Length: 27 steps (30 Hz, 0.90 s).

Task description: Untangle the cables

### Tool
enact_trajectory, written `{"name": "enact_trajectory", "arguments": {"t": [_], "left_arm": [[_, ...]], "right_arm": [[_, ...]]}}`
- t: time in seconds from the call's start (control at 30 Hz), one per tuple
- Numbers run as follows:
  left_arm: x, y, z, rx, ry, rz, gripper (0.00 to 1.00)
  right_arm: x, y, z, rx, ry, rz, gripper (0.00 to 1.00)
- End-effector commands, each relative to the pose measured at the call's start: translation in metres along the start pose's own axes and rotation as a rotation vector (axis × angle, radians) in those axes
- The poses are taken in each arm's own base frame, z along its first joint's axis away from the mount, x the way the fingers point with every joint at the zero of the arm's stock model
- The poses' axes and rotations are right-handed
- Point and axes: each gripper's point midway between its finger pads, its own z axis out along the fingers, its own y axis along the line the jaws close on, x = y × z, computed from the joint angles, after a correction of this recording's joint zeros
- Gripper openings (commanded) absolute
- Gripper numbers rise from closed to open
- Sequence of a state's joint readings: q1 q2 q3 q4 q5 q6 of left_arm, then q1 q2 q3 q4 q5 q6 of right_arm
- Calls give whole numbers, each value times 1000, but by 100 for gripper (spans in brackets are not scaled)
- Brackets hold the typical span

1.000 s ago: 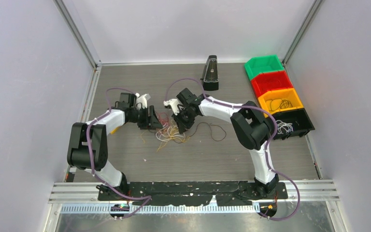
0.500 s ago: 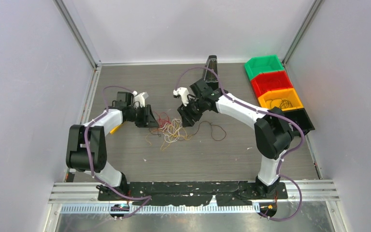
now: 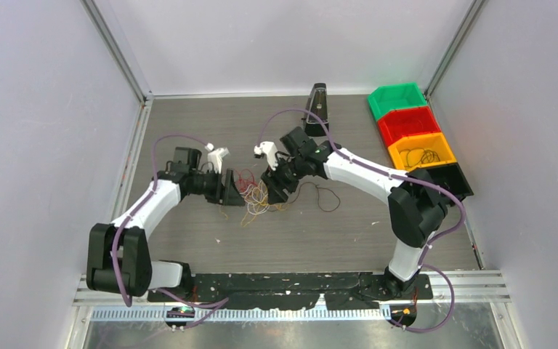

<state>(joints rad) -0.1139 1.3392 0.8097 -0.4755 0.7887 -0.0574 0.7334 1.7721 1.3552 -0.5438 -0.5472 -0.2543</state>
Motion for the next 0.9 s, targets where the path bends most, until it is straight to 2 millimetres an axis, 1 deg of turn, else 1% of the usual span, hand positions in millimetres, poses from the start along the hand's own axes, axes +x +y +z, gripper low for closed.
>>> {"name": "enact_trajectory", "arguments": {"t": [0.0, 0.03, 0.07, 0.17, 0.23, 0.33, 0.37, 0.47, 0.57, 0.6, 0.67, 0.7, 0.73, 0.8, 0.83, 0.87], "left_arm": [[45, -10, 8, 22, 108, -18, 62], [50, -12, 12, 25, 122, -23, 64], [56, -13, 14, 21, 136, -31, 65], [75, -5, 22, -26, 163, -72, 65], [78, -2, 24, -39, 163, -85, 66], [79, 10, 27, -105, 182, -135, 66], [80, 11, 29, -103, 196, -153, 65], [77, 7, 37, -76, 200, -177, 63], [72, 2, 47, -71, 177, -134, 60], [71, 0, 49, -72, 168, -123, 56], [67, -1, 51, -76, 141, -105, 45], [66, -1, 50, -80, 131, -99, 36], [65, -3, 49, -70, 129, -89, 25], [63, -15, 42, -23, 142, -53, 3], [61, -23, 36, 0, 156, -32, 0], [55, -35, 28, 40, 153, 12, 0]], "right_arm": [[-35, -9, 9, 63, -72, 25, 64], [-31, -14, 18, 68, -54, 58, 64], [-36, -17, 20, 75, -60, 67, 64], [-32, -23, 35, 73, -25, 116, 64], [-25, -26, 43, 68, -4, 139, 64], [-17, -29, 53, 77, 17, 163, 66], [-15, -31, 57, 78, 21, 169, 66], [-14, -35, 62, 92, 24, 185, 67], [-14, -39, 63, 109, 23, 184, 67], [-12, -41, 65, 118, 29, 181, 67], [-9, -45, 66, 136, 38, 177, 65], [-7, -47, 67, 144, 42, 177, 63], [-5, -52, 68, 165, 50, 174, 62], [0, -60, 69, 199, 65, 170, 60], [2, -62, 69, 212, 70, 167, 59], [4, -68, 69, 236, 76, 162, 58]]}}
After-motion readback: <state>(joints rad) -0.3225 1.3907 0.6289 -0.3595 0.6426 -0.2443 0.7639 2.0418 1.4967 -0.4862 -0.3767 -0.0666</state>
